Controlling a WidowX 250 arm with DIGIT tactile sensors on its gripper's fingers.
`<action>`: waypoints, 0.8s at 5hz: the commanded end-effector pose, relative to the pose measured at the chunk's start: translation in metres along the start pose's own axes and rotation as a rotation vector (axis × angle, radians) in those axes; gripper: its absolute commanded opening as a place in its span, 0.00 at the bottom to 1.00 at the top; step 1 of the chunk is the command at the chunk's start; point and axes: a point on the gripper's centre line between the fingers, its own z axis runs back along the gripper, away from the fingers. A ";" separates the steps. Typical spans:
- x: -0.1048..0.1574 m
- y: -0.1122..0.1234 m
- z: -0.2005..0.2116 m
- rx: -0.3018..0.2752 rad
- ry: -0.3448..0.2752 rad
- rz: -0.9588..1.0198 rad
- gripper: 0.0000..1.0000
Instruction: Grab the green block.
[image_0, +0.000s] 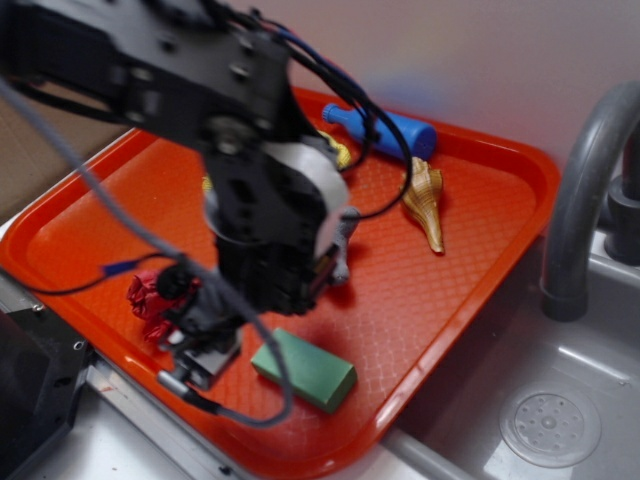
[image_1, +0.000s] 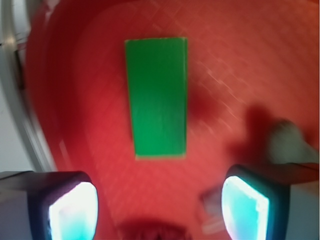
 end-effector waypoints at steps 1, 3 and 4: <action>0.030 -0.010 -0.018 -0.081 -0.109 -0.023 1.00; 0.031 -0.016 -0.021 0.044 -0.093 0.035 0.00; 0.023 -0.019 -0.014 0.126 -0.084 0.074 0.00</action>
